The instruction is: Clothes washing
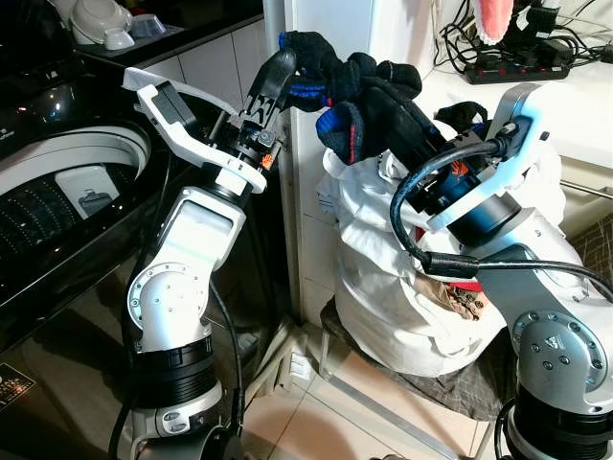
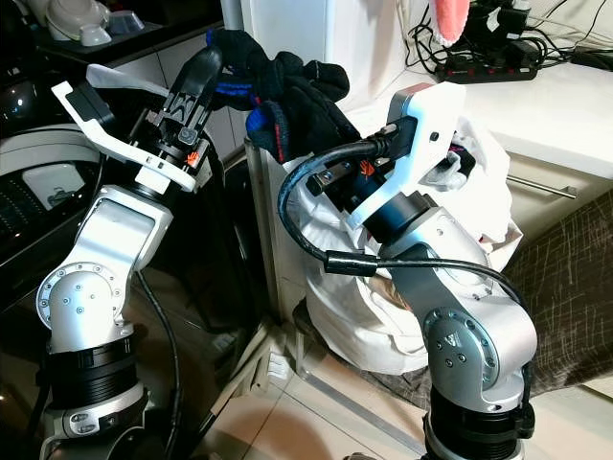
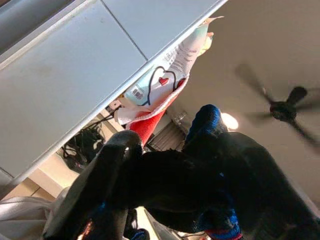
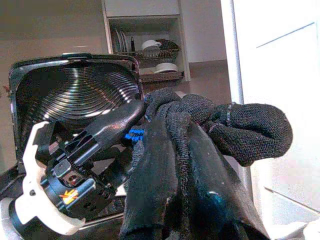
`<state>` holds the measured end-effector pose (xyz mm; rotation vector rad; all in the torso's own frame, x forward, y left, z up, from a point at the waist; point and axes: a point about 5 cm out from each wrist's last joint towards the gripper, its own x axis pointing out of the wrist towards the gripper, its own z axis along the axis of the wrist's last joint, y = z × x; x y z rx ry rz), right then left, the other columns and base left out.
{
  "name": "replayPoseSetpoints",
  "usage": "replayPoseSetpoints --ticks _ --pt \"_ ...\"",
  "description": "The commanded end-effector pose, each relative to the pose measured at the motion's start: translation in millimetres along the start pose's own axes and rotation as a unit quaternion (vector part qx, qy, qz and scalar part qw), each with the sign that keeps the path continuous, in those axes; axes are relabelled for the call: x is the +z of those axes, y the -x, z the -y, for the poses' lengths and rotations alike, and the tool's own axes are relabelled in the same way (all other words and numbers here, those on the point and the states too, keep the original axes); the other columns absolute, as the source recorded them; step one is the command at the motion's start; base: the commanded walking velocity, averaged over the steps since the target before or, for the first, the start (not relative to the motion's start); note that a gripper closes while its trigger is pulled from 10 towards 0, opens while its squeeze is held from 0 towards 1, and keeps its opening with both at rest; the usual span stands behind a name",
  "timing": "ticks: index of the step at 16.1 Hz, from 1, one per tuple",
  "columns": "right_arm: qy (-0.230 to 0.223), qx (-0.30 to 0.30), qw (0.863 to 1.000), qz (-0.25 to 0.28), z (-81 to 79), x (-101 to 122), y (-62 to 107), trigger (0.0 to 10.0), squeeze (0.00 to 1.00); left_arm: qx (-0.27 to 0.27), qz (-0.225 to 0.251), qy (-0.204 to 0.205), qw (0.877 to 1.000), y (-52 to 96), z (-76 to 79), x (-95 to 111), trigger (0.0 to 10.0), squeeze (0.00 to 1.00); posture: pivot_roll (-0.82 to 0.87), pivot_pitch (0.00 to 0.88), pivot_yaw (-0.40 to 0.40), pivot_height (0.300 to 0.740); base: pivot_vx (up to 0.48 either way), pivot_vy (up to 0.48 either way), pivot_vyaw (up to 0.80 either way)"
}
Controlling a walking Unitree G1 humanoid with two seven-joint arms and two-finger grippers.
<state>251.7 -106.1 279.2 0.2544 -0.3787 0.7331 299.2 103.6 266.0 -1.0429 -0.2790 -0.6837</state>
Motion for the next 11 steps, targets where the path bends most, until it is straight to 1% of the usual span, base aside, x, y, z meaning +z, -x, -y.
replayPoseSetpoints --ticks 1,11 --pt "0.001 0.005 1.000 0.006 -1.6 2.8 -1.6 0.0 0.00 -0.007 -0.004 -0.001 1.000 -2.0 2.6 -0.1 0.0 0.00 -0.09 0.000 0.076 0.740 0.000 0.000 0.00" --pt "0.003 0.002 1.000 0.007 -0.8 4.0 -2.5 0.0 0.00 0.008 -0.008 -0.010 1.000 -1.9 -2.5 -0.6 0.0 0.00 -0.09 0.000 0.076 0.740 0.000 0.000 0.00"
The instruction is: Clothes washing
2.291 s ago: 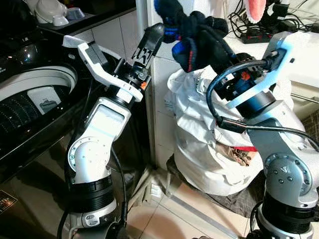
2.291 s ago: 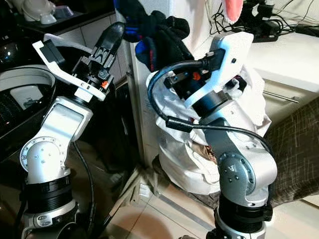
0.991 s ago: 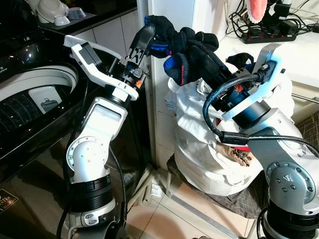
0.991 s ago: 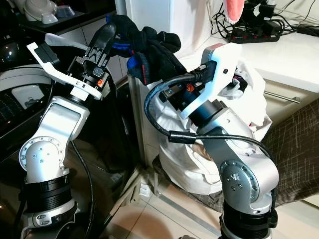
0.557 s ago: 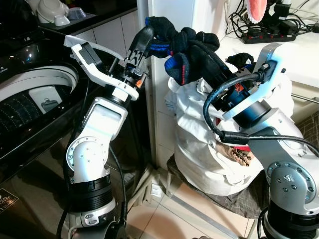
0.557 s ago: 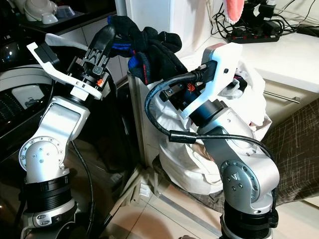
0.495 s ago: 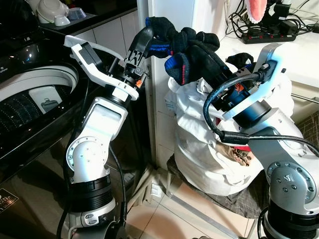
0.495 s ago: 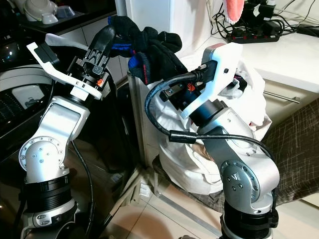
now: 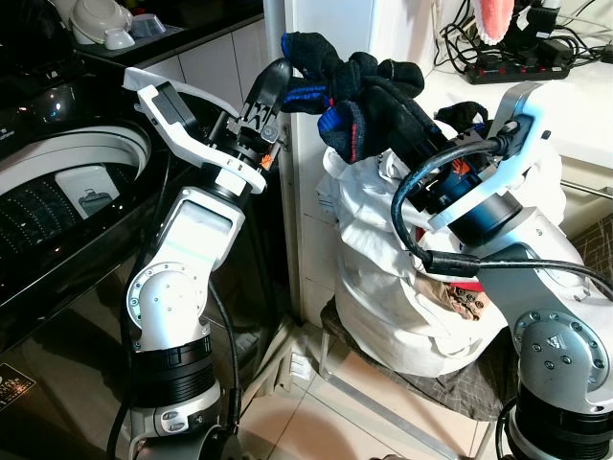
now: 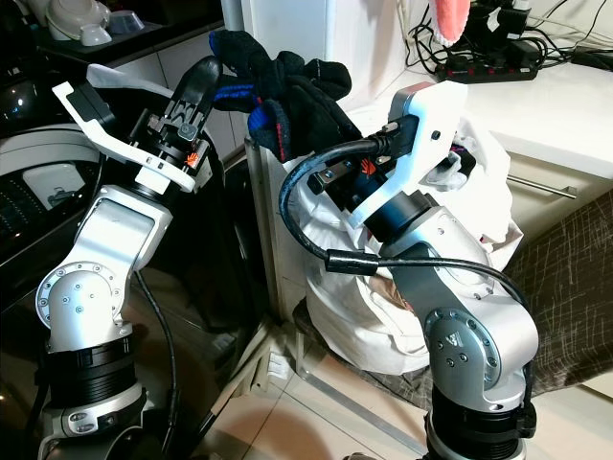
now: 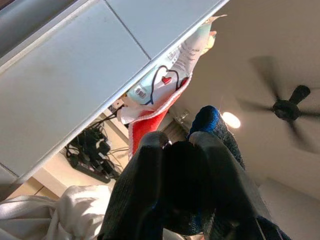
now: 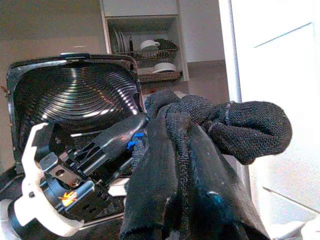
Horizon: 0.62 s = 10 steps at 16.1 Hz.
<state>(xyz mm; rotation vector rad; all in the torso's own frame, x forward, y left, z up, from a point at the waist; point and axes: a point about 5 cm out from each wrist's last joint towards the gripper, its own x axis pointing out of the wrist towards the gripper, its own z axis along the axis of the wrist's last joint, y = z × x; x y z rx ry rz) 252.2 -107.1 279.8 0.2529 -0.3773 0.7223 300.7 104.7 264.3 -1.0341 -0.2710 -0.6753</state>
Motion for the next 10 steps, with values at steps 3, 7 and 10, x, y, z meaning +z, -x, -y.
replayPoseSetpoints --ticks 3,7,10 --pt "0.006 0.002 1.000 0.005 -1.4 2.9 -3.0 0.0 0.00 0.015 -0.008 -0.021 1.000 -2.1 -3.4 -1.6 0.0 0.00 -0.09 0.000 0.076 0.740 0.000 0.000 0.00" --pt "-0.005 -0.004 1.000 0.003 0.2 1.7 -3.3 10.0 1.00 0.026 0.000 -0.025 0.999 -2.7 -6.7 0.7 0.0 0.00 -0.09 0.000 0.078 0.740 0.000 0.000 0.00" --pt "-0.006 -0.013 1.000 0.003 2.6 2.2 0.0 10.0 1.00 0.068 0.038 -0.042 0.996 -2.8 -18.3 12.6 0.0 0.00 -0.09 0.000 0.079 0.740 0.000 0.000 0.00"
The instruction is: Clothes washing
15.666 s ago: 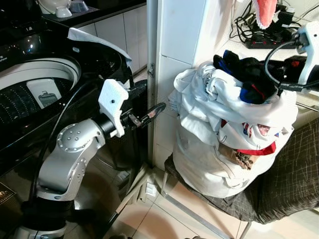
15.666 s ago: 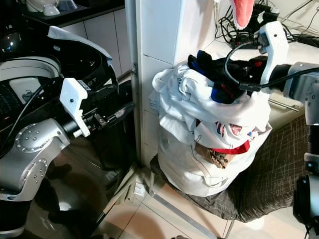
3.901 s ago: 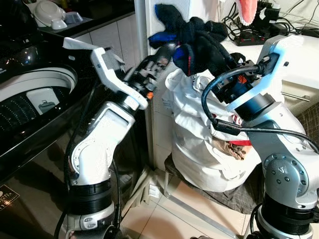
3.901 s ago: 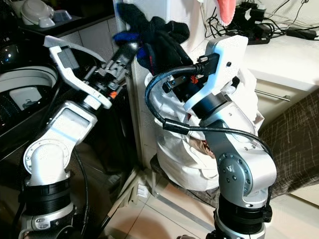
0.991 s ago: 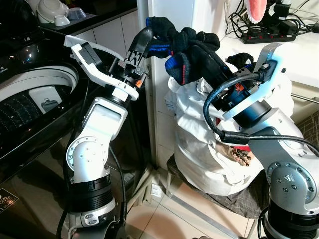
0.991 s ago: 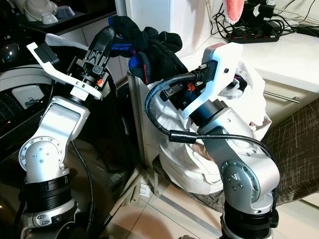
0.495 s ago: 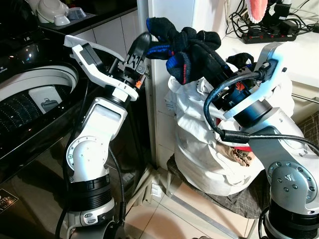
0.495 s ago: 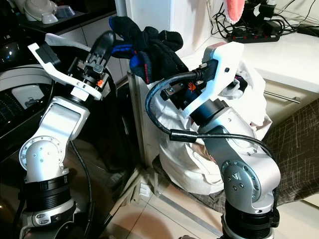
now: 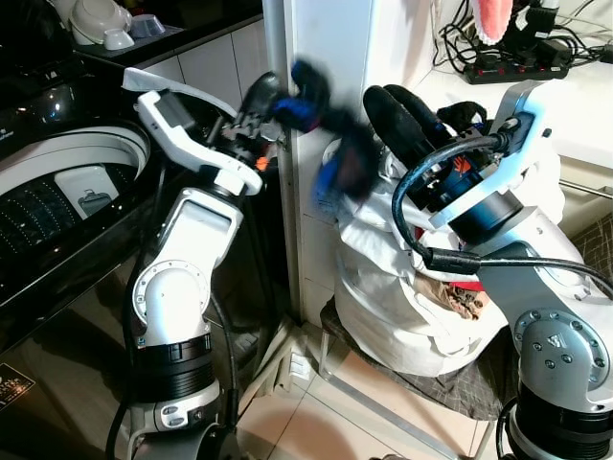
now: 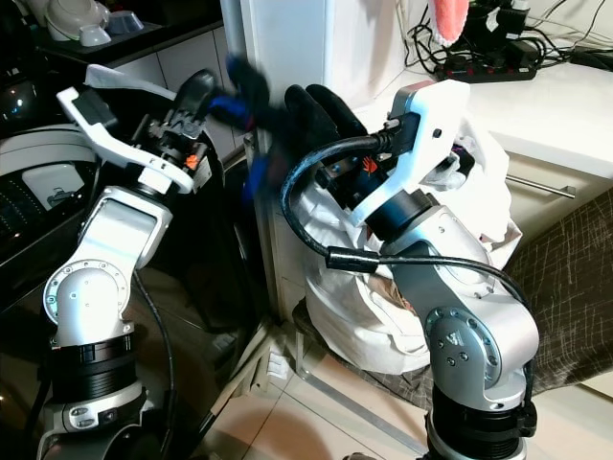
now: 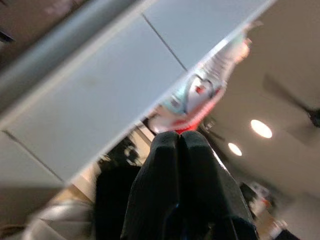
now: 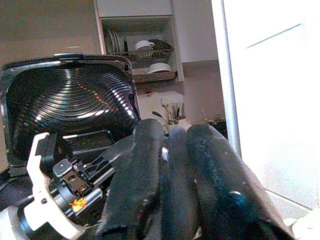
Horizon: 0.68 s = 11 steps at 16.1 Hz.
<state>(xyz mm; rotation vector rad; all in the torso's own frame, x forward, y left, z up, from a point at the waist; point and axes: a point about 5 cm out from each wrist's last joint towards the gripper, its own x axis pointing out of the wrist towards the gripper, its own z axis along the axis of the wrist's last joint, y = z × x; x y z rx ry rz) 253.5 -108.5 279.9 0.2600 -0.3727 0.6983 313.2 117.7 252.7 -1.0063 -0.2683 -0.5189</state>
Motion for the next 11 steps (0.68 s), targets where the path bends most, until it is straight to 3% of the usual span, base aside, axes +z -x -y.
replayPoseSetpoints --ticks 1,3,5,6,7,8,9,11 --pt "-0.004 -0.003 1.000 0.002 1.5 1.9 1.2 10.0 1.00 0.011 0.017 -0.017 1.000 -4.5 -0.3 9.0 0.0 0.00 -0.09 0.000 0.080 0.740 0.000 0.000 0.00" --pt "-0.002 -0.008 1.000 -0.005 3.3 1.3 6.5 10.0 1.00 0.029 0.038 -0.047 0.998 -6.3 -6.4 20.9 0.0 0.00 -0.09 0.000 0.081 0.740 0.000 0.000 0.00" --pt "0.016 -0.064 0.998 -0.015 14.1 1.6 12.1 10.0 1.00 0.057 0.045 -0.171 0.983 -9.9 -10.8 33.7 0.0 0.00 -0.09 0.000 0.077 0.740 0.000 0.000 0.00" --pt "0.017 -0.085 0.996 -0.012 18.2 2.8 13.3 10.0 0.85 0.060 0.047 -0.192 0.978 -10.5 -10.3 35.8 0.0 0.00 -0.09 0.000 0.077 0.740 0.000 0.000 0.00" --pt "0.018 -0.090 0.996 -0.011 19.0 3.2 13.7 10.0 0.85 0.061 0.048 -0.195 0.978 -10.4 -10.4 36.3 0.0 0.00 -0.09 0.000 0.077 0.740 0.000 0.000 0.00" --pt "0.020 -0.099 0.995 -0.014 19.9 2.7 15.4 10.0 0.00 0.063 0.048 -0.206 0.975 -9.6 -10.1 35.9 0.0 0.00 -0.09 0.000 0.076 0.740 0.000 0.000 0.00" --pt "0.021 -0.109 0.994 -0.024 20.8 0.5 16.6 10.0 0.00 0.062 0.043 -0.217 0.973 -9.2 -9.4 34.2 0.0 0.00 -0.09 0.000 0.076 0.740 0.000 0.000 0.00" --pt "0.037 -0.164 0.983 -0.073 28.3 -10.4 20.8 10.0 0.00 0.076 0.024 -0.284 0.955 -10.4 -10.1 26.4 0.0 0.00 -0.09 0.000 0.074 0.740 0.000 0.000 0.00"
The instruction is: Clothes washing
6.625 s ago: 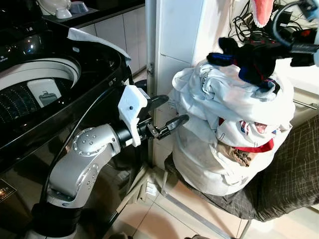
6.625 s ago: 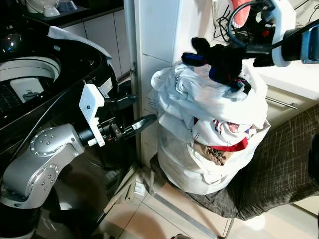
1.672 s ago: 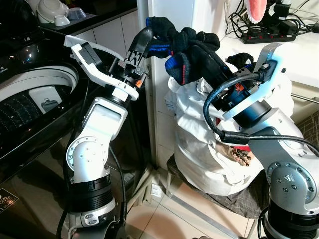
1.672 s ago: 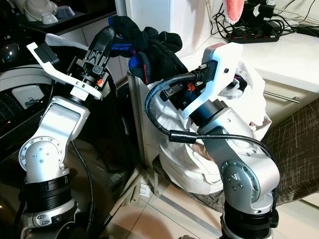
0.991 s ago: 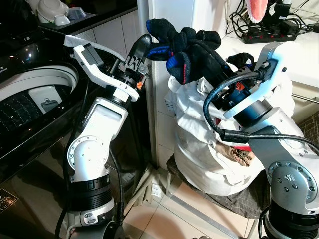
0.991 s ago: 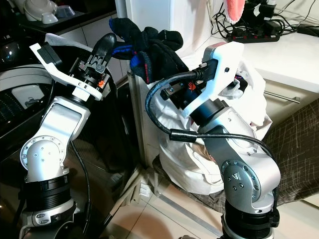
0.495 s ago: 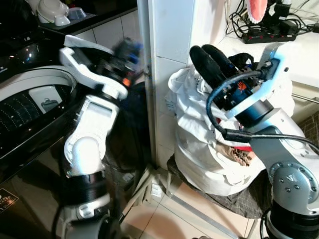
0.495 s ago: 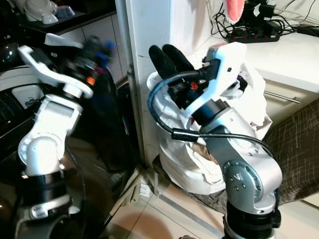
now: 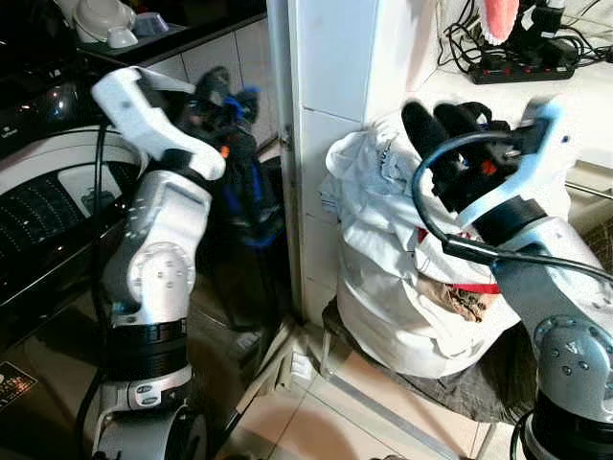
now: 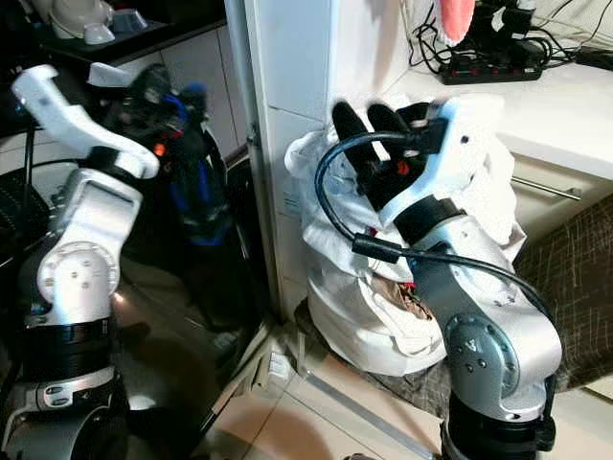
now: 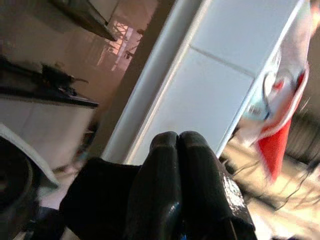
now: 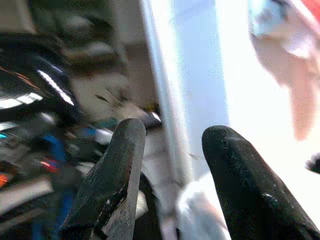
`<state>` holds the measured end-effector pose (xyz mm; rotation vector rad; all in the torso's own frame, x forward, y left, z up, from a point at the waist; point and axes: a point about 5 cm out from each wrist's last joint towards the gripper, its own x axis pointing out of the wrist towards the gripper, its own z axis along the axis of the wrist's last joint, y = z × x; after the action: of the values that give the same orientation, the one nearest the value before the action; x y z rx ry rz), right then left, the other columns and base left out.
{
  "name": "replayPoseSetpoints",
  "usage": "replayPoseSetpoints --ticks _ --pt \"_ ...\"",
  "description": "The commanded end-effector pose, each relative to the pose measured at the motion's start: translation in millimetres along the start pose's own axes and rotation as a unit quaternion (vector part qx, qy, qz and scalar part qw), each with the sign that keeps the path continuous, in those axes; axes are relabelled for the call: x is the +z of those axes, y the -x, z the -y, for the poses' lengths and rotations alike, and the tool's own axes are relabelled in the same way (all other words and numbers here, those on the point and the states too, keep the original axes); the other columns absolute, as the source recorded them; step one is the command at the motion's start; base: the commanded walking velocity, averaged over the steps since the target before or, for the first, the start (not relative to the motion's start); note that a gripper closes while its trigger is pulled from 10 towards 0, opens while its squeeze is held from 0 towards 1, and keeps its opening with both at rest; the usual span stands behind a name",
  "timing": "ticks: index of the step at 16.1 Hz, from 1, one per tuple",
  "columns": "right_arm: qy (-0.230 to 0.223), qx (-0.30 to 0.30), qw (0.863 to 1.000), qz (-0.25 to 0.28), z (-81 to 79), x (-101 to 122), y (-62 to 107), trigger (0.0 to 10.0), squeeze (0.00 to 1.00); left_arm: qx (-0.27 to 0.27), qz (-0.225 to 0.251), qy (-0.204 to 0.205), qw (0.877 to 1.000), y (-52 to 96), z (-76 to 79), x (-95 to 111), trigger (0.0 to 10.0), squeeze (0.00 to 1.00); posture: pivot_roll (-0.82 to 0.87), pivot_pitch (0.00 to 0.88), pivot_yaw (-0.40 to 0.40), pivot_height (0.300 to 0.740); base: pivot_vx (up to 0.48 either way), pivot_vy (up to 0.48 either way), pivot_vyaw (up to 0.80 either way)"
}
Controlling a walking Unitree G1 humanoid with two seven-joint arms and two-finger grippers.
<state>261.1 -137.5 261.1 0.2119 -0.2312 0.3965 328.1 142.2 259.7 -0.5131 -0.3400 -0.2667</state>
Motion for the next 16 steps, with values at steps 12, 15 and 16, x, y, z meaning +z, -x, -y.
replayPoseSetpoints --ticks 12,15,16 --pt "0.119 -0.035 0.992 -0.032 -5.7 -8.8 -5.6 10.0 0.00 0.063 0.002 -0.253 0.965 -6.3 7.9 -3.1 10.0 0.00 -0.09 0.000 0.073 0.740 0.021 0.000 0.26" --pt "0.120 -0.036 0.992 -0.031 -5.2 -8.6 -5.4 10.0 0.00 0.056 -0.001 -0.257 0.965 -7.4 10.2 -4.8 10.0 0.00 -0.09 0.000 0.074 0.740 0.284 0.000 0.80" --pt "0.121 -0.036 0.992 -0.030 -5.1 -8.7 -5.3 10.0 0.00 0.056 -0.001 -0.257 0.965 -7.7 10.3 -4.9 10.0 0.00 -0.09 0.000 0.078 0.740 0.311 0.000 0.80"
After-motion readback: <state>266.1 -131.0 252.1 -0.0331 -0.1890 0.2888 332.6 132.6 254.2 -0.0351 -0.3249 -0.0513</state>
